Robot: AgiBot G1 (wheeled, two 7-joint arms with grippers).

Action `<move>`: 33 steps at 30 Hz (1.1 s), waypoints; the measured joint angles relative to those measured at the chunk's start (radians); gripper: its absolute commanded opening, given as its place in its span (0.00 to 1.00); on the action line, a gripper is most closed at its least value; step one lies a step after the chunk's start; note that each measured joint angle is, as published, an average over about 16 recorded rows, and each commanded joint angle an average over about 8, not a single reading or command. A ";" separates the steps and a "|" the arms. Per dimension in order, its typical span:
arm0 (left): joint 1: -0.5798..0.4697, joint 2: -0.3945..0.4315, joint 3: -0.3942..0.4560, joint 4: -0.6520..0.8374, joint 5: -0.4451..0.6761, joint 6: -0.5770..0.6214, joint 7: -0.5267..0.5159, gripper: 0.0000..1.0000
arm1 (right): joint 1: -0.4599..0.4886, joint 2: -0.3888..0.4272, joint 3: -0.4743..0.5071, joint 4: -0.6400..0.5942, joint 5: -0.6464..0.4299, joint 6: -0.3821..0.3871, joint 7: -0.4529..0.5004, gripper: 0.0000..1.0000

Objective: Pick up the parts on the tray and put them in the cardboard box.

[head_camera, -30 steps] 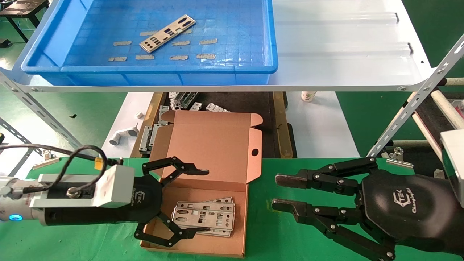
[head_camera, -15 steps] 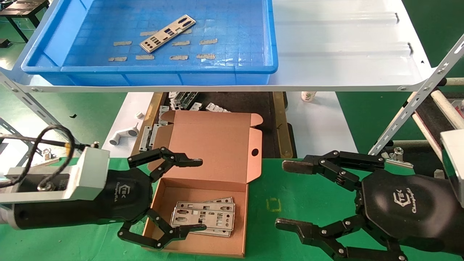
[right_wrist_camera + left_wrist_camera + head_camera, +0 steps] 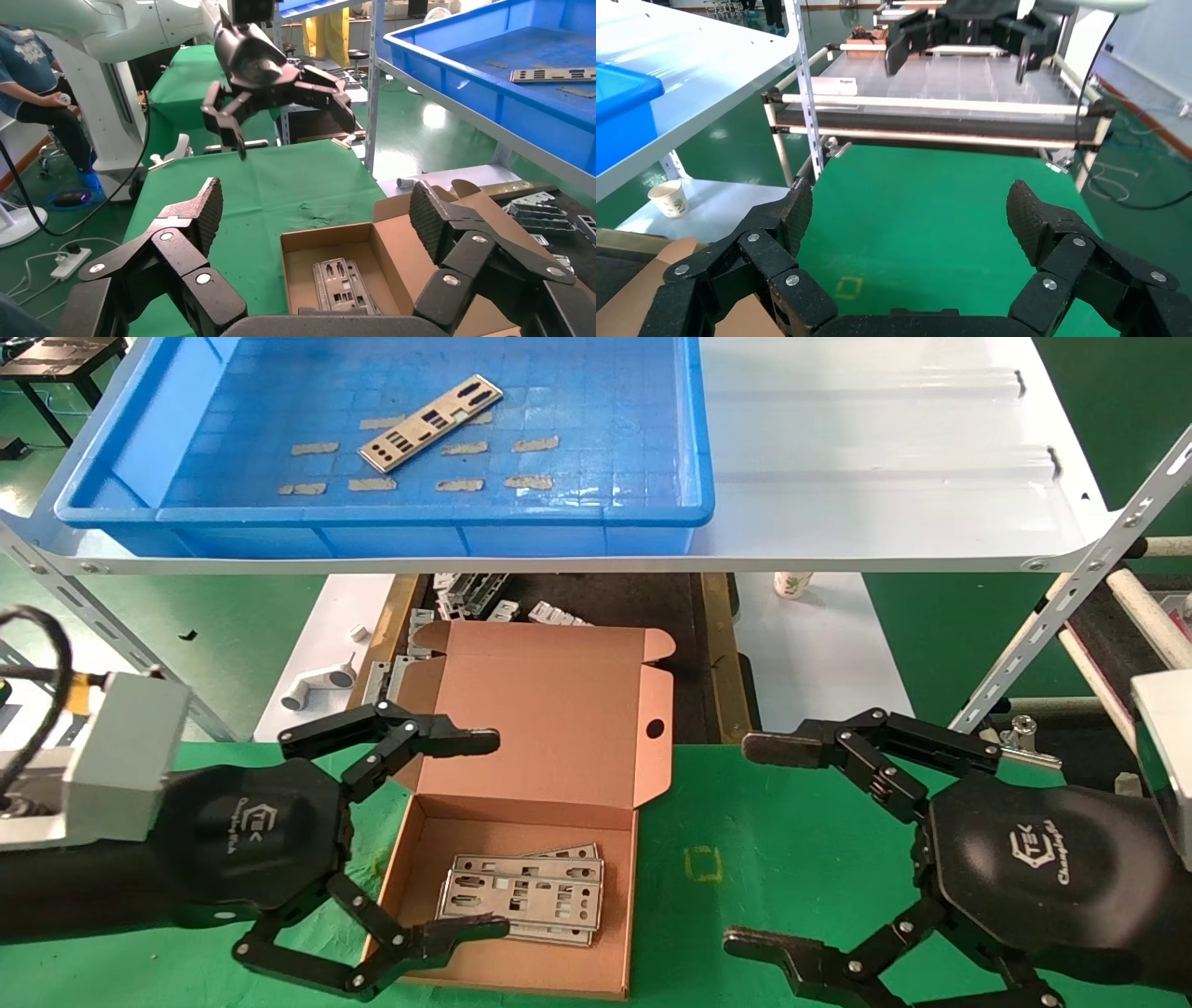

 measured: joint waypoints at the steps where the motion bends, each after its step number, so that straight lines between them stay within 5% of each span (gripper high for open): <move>1: 0.005 -0.003 -0.009 -0.008 -0.004 0.001 -0.013 1.00 | 0.000 0.000 0.000 0.000 0.000 0.000 0.000 1.00; 15: 0.060 -0.040 -0.109 -0.097 -0.044 0.016 -0.146 1.00 | 0.000 0.000 0.000 0.000 0.000 0.000 0.000 1.00; 33: 0.062 -0.041 -0.112 -0.099 -0.045 0.017 -0.150 1.00 | 0.000 0.000 0.000 0.000 0.000 0.000 0.000 1.00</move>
